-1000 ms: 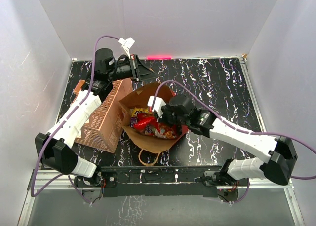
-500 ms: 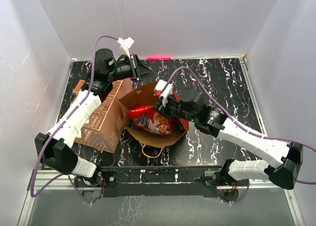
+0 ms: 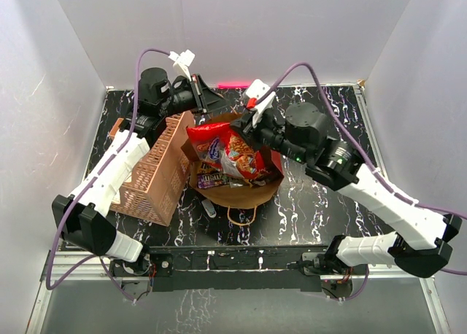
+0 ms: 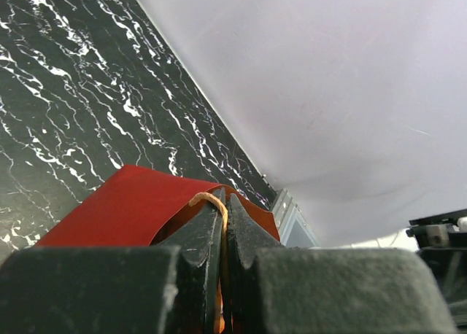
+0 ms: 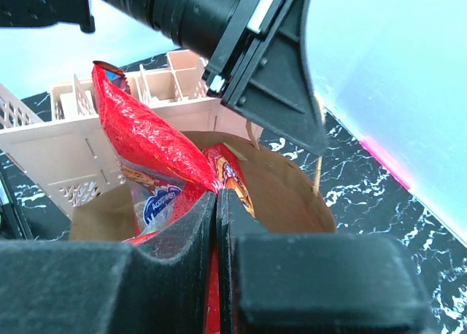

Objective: Take the snacks out of the paper bag
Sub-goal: Take out the snack from the paper bag, then place the snack at the corner of the board.

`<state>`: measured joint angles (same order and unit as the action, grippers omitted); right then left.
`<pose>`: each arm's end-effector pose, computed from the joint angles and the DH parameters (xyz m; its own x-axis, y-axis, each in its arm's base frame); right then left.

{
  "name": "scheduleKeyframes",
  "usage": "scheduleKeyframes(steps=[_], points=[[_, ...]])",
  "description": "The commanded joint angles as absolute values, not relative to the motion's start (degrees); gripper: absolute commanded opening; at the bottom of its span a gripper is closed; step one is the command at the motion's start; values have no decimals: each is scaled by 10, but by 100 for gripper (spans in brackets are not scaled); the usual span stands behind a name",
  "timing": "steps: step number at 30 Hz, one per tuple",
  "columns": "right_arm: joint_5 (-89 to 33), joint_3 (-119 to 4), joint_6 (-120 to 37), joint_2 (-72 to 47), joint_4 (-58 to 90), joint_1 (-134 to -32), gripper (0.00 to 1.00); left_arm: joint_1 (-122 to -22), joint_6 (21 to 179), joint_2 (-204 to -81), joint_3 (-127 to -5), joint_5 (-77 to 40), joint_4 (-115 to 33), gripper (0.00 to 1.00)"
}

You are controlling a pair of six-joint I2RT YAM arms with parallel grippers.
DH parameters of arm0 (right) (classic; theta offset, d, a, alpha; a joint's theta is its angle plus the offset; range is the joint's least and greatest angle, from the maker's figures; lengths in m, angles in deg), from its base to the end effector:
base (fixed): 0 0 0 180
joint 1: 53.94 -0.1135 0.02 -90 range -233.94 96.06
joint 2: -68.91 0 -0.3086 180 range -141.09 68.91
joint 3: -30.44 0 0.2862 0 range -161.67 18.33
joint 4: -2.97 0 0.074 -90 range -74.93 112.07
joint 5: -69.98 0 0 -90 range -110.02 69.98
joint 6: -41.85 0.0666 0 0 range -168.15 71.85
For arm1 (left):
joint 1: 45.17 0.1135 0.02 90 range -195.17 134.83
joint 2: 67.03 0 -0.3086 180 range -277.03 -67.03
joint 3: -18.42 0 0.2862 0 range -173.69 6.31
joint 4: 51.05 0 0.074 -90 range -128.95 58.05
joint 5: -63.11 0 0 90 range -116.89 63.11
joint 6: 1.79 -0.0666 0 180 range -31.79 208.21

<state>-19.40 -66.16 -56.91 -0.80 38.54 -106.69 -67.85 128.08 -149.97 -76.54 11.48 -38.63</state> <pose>0.1865 0.2441 0.5112 0.0300 -0.2122 -0.9768 -0.7942 0.5883 -0.1522 0.3422 -0.1878 0.4785 -0.5659 -0.3082 -0.7647 0.6675 0.3732 -0.6444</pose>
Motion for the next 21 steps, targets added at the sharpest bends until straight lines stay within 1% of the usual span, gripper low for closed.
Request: scheduleKeyframes(steps=[1,6,12,18,21], points=[[-148,-751,-557,44,338,-1065,7,-675,1270,-1503,-793,84,-388,0],[-66,-789,-579,76,376,-1065,7,-675,1247,-1509,-801,76,-370,0],[97,-822,-630,101,425,-1065,7,-675,1219,-1506,-806,68,-353,0],[230,-822,-685,108,406,-1065,7,-675,1209,-1507,-802,74,-351,0],[309,-807,-752,97,370,-1065,7,-675,1208,-1508,-803,77,-349,0]])
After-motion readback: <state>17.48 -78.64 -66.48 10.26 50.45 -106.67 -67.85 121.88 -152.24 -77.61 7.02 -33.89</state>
